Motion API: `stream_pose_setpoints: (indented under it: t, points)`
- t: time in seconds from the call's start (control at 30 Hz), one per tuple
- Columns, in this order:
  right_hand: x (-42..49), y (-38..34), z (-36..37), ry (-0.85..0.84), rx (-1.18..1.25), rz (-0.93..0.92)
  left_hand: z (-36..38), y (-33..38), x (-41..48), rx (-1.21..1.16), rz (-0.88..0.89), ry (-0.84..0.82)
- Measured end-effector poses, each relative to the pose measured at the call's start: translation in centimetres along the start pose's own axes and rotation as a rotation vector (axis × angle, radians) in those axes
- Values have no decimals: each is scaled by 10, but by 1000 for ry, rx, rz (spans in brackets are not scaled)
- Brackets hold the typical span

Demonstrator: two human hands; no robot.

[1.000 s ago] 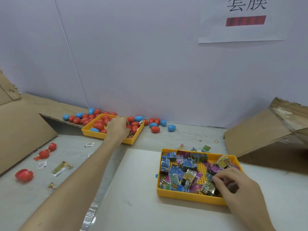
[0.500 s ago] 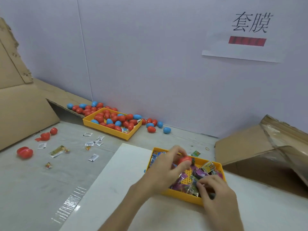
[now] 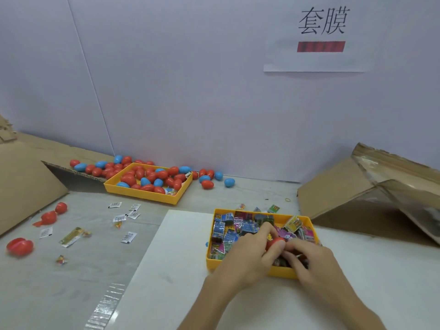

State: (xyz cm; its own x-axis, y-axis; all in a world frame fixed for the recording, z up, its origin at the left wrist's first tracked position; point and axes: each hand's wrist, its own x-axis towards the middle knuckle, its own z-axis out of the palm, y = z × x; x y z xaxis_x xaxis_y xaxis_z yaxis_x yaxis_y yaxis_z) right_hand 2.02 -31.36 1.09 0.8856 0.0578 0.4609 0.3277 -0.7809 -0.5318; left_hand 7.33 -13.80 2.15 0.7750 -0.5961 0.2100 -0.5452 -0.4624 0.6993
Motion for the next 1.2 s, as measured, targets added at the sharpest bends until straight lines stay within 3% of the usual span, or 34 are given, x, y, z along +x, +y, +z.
stream_pose_setpoints:
  t: [0.17,0.33,0.83,1.0,1.2]
  points:
    - [-1,-1,-2,-29,19,-12,-2,3,-1,-40,-47,3]
    - [2,-1,-3,-35,-2,-156,-3,1,0,-33,-71,-19]
    - [-1,-10,-10,-25,166,-109,-5,-7,0,-48,-76,-78]
    - [0,-14,-11,46,443,76,-2,-4,-2,-102,-59,21]
    - [2,-19,-21,177,736,230,0,5,-6,-411,-16,304]
